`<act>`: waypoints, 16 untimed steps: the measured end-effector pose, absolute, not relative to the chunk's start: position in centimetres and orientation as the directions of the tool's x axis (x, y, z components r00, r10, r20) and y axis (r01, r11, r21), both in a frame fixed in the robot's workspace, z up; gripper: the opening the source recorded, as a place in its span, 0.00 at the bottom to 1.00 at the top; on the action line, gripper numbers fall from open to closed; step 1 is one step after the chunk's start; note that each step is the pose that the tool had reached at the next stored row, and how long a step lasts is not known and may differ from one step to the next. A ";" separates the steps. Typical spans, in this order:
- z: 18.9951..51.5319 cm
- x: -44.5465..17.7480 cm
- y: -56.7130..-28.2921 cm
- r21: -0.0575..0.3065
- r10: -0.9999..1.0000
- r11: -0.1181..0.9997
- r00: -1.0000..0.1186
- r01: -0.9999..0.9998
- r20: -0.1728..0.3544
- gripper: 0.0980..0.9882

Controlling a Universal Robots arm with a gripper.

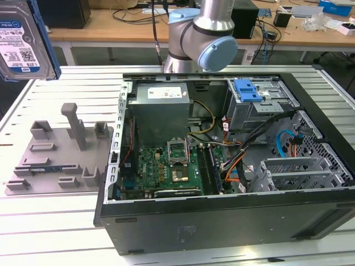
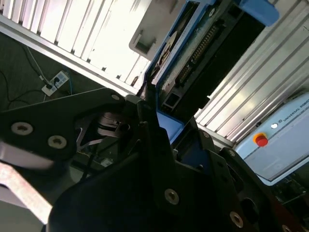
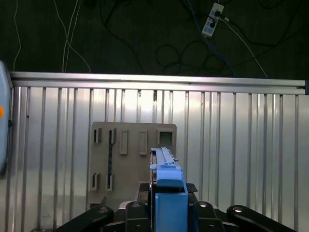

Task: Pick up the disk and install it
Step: 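Pick up the disk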

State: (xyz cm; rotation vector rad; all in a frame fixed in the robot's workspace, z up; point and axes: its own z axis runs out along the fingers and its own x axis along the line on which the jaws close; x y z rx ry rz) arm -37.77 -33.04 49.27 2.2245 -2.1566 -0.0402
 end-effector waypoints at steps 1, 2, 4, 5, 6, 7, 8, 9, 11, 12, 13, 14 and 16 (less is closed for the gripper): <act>49.3 -37.6 -33.2 0.049 -0.999 -0.032 0.032 -0.998 0.011 0.30; 49.3 -37.4 -33.4 0.049 -0.999 -0.033 0.033 -0.998 0.011 0.30; 49.4 -36.8 -33.9 0.049 -0.999 -0.034 0.034 -0.998 0.011 0.30; 49.4 -36.4 -34.2 0.049 -0.999 -0.034 0.035 -0.998 0.011 0.30; 49.4 -36.1 -34.3 0.049 -0.999 -0.034 0.035 -0.998 0.011 0.30; 49.4 -35.8 -34.5 0.049 -0.999 -0.035 0.035 -0.998 0.011 0.30; 49.5 -35.2 -34.9 0.049 -0.999 -0.035 0.035 -0.998 0.011 0.30; 49.5 -34.7 -35.2 0.049 -0.999 -0.035 0.036 -0.998 0.011 0.30; 49.5 -34.0 -35.6 0.049 -0.999 -0.035 0.036 -0.998 0.011 0.30; 49.5 -33.7 -35.8 0.049 -0.999 -0.035 0.036 -0.998 0.011 0.30; 49.5 -33.1 -36.2 0.049 -0.999 -0.036 0.036 -0.998 0.011 0.30; 49.5 -32.6 -36.6 0.049 -0.999 -0.035 0.036 -0.998 0.011 0.30; 49.5 -31.8 -37.2 0.050 -0.999 -0.036 0.036 -0.998 0.011 0.30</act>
